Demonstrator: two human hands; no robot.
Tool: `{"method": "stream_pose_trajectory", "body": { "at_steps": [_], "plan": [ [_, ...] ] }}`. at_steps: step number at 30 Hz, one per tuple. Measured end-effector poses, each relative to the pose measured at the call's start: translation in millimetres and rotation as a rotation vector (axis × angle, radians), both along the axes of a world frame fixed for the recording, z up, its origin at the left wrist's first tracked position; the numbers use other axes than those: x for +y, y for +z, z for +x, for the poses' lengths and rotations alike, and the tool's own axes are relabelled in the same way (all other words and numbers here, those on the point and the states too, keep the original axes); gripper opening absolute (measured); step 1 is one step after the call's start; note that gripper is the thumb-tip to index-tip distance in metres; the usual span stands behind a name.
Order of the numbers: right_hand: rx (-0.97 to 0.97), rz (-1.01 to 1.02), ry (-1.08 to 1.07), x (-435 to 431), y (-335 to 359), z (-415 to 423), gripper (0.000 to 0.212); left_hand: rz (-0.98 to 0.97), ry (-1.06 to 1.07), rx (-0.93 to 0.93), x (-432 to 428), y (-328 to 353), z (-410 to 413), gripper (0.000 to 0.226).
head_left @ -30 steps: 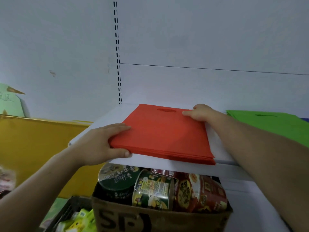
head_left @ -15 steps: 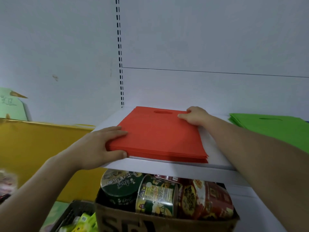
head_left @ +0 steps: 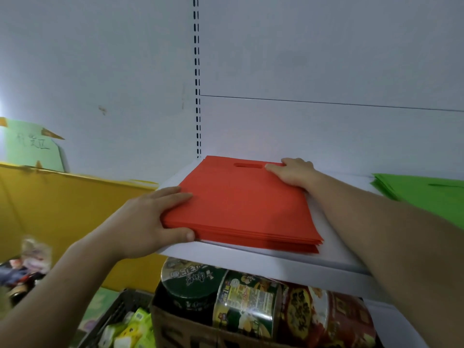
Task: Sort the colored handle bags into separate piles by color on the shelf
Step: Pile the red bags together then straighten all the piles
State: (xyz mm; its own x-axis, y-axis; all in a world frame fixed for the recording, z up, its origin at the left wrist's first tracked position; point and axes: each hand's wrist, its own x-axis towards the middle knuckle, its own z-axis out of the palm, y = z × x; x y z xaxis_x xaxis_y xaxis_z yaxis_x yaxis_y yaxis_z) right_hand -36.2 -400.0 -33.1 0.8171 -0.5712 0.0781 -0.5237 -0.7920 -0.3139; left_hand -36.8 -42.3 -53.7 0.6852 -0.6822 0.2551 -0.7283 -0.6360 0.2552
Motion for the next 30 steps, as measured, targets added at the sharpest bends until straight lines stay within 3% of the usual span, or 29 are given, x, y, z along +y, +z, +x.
{"method": "stream_pose_trajectory", "body": {
  "at_steps": [3, 7, 12, 16, 26, 30],
  "plan": [
    [0.029, -0.038, -0.011, -1, -5, 3, 0.097, -0.014, 0.008, -0.020, 1, -3, 1, 0.118],
    [-0.025, 0.009, -0.023, -2, -3, 9, 0.113, -0.086, -0.023, -0.025, 3, -5, 3, 0.111],
    [-0.062, 0.012, 0.020, -1, -3, 3, 0.089, -0.093, -0.048, -0.019, 3, -8, 5, 0.096],
    [-0.051, 0.029, 0.079, -8, -4, 4, 0.084, -0.130, -0.052, -0.002, 3, -9, 4, 0.086],
    [-0.069, -0.030, 0.131, -10, -6, 5, 0.078, -0.133, 0.046, -0.141, -1, -13, -3, 0.115],
    [-0.049, -0.055, 0.140, -8, -6, 8, 0.079, -0.179, 0.009, -0.105, 2, -11, -1, 0.107]
  ]
}}
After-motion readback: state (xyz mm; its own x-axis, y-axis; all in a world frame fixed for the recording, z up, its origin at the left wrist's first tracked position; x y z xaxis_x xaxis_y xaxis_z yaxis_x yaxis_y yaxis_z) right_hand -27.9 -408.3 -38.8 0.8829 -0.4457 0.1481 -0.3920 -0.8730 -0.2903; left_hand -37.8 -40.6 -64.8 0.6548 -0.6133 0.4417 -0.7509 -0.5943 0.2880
